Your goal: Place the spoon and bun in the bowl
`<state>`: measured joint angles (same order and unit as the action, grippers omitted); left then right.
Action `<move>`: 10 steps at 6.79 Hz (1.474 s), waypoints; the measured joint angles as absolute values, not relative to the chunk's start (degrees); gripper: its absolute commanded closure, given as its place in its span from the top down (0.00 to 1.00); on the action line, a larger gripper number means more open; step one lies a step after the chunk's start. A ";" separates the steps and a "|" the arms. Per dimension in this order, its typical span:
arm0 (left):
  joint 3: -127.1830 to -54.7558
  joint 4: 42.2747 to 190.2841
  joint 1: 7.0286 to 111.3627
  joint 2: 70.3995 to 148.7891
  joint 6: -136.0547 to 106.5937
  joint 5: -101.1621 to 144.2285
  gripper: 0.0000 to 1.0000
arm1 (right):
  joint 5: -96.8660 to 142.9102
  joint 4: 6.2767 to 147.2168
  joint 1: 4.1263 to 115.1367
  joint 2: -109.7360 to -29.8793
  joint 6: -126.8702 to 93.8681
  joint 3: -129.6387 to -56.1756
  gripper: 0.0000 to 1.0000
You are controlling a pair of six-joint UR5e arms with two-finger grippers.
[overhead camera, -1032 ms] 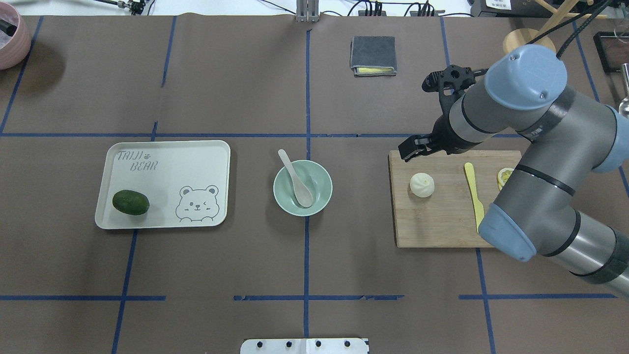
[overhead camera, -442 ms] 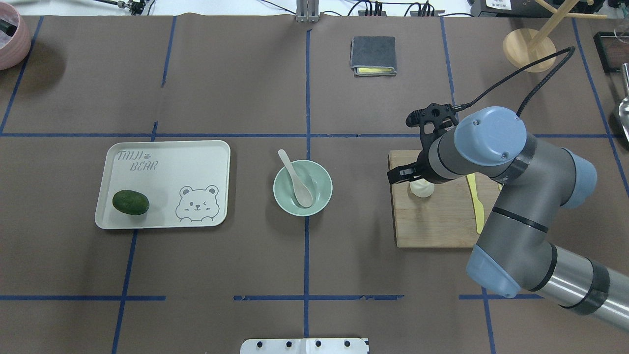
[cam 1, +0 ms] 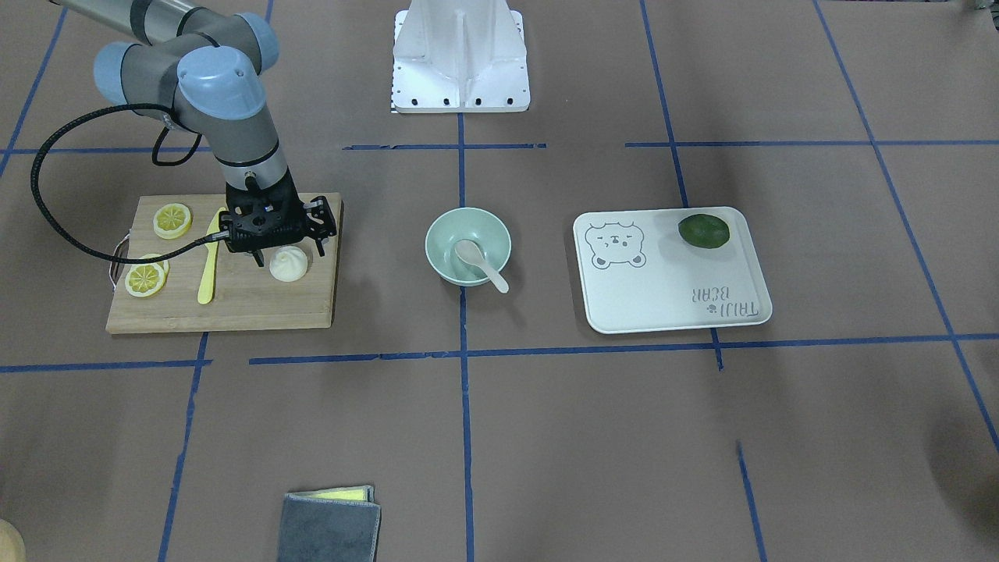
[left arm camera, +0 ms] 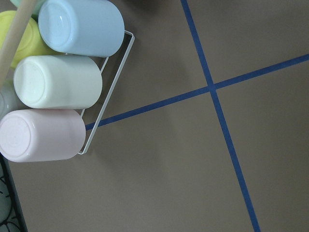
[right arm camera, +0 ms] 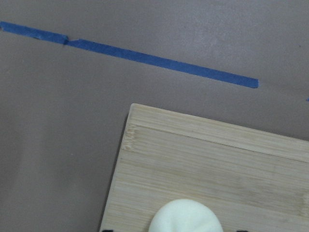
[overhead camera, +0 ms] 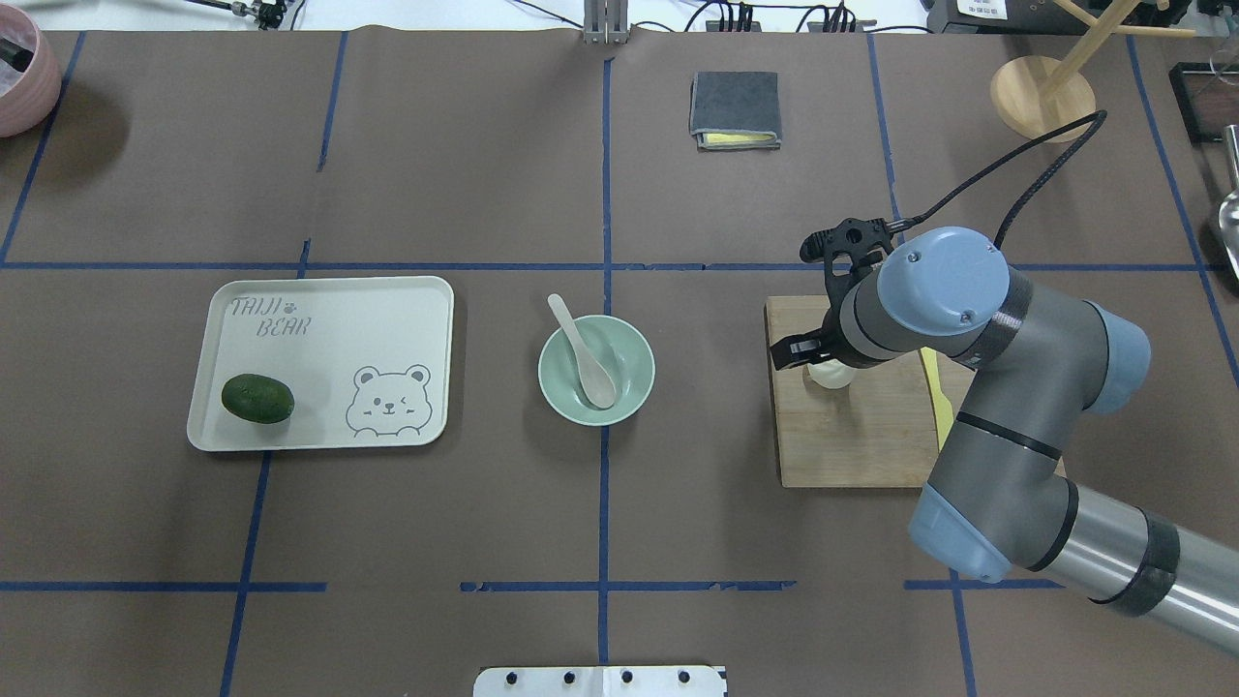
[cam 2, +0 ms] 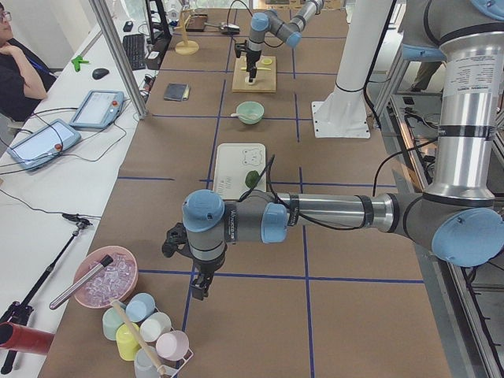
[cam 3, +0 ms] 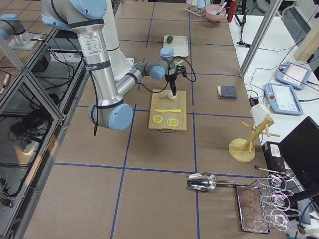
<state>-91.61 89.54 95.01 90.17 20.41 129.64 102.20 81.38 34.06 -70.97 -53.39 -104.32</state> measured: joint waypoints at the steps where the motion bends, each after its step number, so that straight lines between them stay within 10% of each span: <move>1: -91.64 89.55 95.01 90.17 20.40 129.64 1.00 | 101.93 81.44 34.07 -71.05 -53.36 -104.15 0.00; 10: -92.09 89.68 95.01 90.26 20.40 130.77 1.00 | 97.77 87.73 29.39 -53.44 -72.88 -102.82 0.00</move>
<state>-92.09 89.68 95.01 90.26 20.40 130.77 97.77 87.73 29.39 -53.44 -72.88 -102.82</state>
